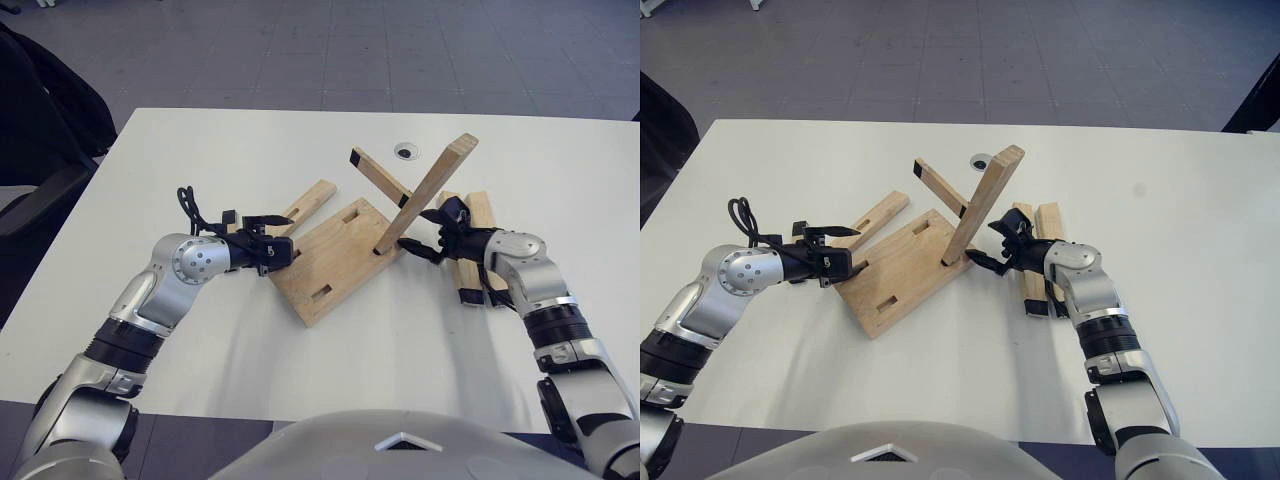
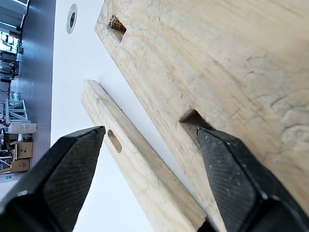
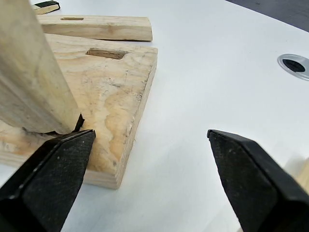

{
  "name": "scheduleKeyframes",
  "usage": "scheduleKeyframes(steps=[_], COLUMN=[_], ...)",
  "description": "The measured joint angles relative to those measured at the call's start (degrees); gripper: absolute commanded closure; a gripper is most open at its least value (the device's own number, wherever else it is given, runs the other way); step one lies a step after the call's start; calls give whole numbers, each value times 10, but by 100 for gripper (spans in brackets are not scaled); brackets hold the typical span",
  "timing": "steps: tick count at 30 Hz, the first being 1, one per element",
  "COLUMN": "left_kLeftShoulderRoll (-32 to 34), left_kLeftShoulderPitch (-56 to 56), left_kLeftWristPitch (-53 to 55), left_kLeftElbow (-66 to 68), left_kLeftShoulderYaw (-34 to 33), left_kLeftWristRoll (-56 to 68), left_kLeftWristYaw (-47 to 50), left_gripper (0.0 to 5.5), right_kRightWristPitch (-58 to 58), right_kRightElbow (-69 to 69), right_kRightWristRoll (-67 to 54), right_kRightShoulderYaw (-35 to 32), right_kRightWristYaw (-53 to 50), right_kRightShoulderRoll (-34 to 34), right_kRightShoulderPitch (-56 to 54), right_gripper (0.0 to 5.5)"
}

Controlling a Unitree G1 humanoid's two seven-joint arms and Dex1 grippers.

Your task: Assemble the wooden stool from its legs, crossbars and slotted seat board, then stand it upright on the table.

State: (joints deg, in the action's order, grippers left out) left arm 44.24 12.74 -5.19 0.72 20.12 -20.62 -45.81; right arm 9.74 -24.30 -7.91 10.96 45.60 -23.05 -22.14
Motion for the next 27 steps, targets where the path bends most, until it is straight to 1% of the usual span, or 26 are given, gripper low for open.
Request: scheduleKeyframes(steps=[5, 8, 10, 15, 19, 23, 27], left_kLeftShoulderRoll=[-10, -12, -12, -13, -14, -14, -13], left_kLeftShoulderPitch=[9, 11, 11, 9, 8, 6, 6], left_kLeftWristPitch=[20, 23, 24, 26, 28, 29, 37], left_kLeftElbow=[-4, -5, -8, -11, -11, -12, -23], left_kLeftShoulderYaw=[5, 7, 7, 7, 7, 7, 6], left_kLeftWristRoll=[-6, -8, -9, -10, -10, -10, -11], left_kLeftWristYaw=[-4, -4, -4, -3, -3, -3, -4], left_gripper=[193, 193, 193, 193, 193, 193, 193], right_kRightWristPitch=[-62, -70, -59, -4, 30, 30, 13], right_kRightElbow=[-72, -78, -59, 66, 133, 130, 67], right_kRightWristRoll=[28, 28, 27, 18, 10, 16, 32], right_kRightShoulderYaw=[11, 8, 3, -12, -16, -16, -9], right_kRightWristYaw=[-13, -9, -2, 23, 38, 35, 14], right_kRightShoulderRoll=[14, 10, -4, -48, -73, -74, -52], right_kRightShoulderPitch=[-42, -44, -37, 35, 80, 82, 57], right_gripper=[122, 122, 122, 122, 122, 122, 122])
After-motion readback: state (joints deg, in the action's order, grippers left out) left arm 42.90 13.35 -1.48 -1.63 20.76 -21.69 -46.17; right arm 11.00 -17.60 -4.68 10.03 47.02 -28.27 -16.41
